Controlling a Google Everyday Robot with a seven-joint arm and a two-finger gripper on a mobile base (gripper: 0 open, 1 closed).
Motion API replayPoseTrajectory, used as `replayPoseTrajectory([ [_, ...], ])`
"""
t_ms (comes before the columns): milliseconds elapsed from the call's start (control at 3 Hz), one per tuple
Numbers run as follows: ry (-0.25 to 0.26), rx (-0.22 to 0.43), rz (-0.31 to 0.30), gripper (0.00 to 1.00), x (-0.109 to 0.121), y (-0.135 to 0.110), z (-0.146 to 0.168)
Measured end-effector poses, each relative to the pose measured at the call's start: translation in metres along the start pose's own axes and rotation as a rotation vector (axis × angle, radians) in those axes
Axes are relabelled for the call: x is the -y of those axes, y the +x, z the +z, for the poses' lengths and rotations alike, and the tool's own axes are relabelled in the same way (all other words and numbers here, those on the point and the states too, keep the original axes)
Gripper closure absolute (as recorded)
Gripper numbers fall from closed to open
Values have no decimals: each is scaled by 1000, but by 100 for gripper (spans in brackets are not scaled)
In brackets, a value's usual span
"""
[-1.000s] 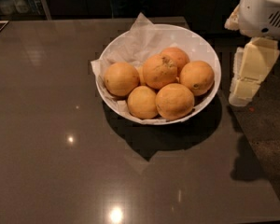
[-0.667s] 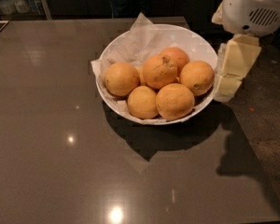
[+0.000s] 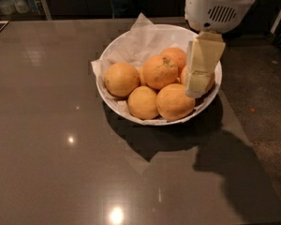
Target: Pick orange from white bowl
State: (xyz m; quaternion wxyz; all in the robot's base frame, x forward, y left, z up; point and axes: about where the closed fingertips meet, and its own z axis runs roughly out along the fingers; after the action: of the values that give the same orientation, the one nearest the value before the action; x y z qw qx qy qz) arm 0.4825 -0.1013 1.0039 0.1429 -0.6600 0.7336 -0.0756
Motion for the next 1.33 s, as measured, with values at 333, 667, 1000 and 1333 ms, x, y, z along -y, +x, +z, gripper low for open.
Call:
replayPoseTrajectory([
  [333,-12,-3,-17,6,0,-15,4],
  [667,-24,-3,-27,8,0,-25,8],
  [1000,-38,-2,-28,13,2,-33,11],
  [1333,-55,-2,-19,14,6,-37,18],
])
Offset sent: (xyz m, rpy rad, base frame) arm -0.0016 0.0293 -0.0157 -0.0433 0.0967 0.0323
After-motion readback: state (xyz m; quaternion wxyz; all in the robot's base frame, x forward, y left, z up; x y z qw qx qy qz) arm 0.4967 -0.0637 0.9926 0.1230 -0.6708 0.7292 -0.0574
